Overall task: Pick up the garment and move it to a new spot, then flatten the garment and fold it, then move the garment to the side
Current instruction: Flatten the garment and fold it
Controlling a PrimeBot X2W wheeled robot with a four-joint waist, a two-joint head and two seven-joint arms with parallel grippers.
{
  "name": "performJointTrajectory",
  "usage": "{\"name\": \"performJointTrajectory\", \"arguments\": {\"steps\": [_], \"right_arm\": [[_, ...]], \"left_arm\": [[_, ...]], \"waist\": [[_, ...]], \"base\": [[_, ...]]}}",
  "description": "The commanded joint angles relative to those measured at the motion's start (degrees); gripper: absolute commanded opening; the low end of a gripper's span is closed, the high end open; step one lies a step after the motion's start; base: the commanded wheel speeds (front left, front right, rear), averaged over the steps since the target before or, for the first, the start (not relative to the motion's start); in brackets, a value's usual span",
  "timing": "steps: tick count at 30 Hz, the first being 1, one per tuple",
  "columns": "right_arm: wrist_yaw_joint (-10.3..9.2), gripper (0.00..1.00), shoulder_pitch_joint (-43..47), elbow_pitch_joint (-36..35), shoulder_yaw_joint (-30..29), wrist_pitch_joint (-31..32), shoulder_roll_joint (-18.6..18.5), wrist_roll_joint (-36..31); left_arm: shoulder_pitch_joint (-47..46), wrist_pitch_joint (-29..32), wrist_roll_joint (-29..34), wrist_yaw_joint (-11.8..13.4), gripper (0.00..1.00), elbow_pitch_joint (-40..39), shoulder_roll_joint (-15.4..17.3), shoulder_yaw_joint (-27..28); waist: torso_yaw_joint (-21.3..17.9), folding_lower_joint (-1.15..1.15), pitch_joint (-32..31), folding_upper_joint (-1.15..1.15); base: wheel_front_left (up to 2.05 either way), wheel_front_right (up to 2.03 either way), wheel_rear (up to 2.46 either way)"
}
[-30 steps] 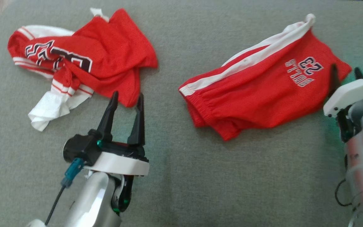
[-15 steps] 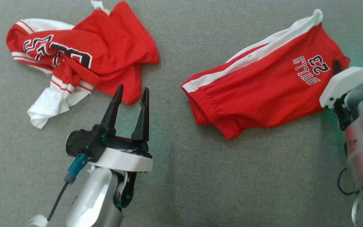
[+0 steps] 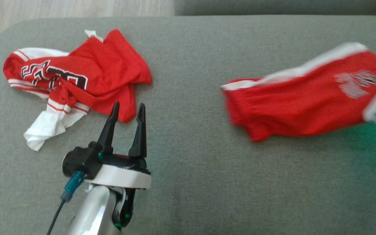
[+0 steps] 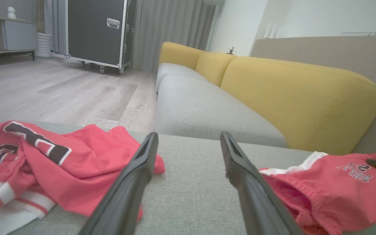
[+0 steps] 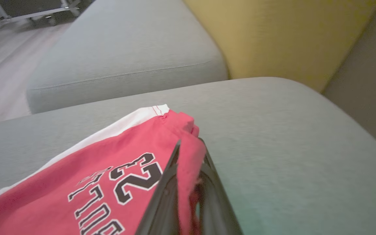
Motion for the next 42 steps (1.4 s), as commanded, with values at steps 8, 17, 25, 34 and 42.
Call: {"name": "performJointTrajectory", "arguments": {"steps": [8, 17, 25, 34, 42], "right_arm": [[0.19, 0.00, 3.7, -1.7, -7.0, -2.9, -2.6, -0.7], [0.19, 0.00, 2.1, -2.6, -5.9, -5.7, 1.8, -1.1], [0.19, 0.00, 2.7, -3.6, 2.4, -7.6, 8.2, 2.9], [0.19, 0.00, 7.6, -13.0, 19.3, -7.9, 12.6, 16.7], [0.19, 0.00, 15.0, -19.1, 36.2, -7.9, 10.2, 27.7]], "left_arm": [[0.4, -0.5, 1.1, -0.8, 1.00, -2.3, 0.3, 2.9], [1.0, -0.5, 1.5, -1.0, 1.00, -1.9, 0.3, 3.2], [2.4, -0.5, 2.3, -1.2, 1.00, -1.1, 0.3, 4.1], [3.9, -0.5, 1.9, -1.7, 1.00, -0.7, 0.3, 4.6], [4.9, -0.5, 1.5, -1.8, 1.00, 0.1, 0.3, 5.0]], "waist": [[0.1, 0.01, -1.9, 0.00], [0.2, 0.01, -3.0, 0.00], [0.5, 0.01, -6.7, 0.00], [2.0, 0.01, -8.8, 0.00], [4.1, 0.01, -9.6, 0.00]], "base": [[0.00, 0.00, 0.00], [0.00, 0.00, 0.00], [0.00, 0.00, 0.00], [0.00, 0.00, 0.00], [0.00, 0.00, 0.00]]}}
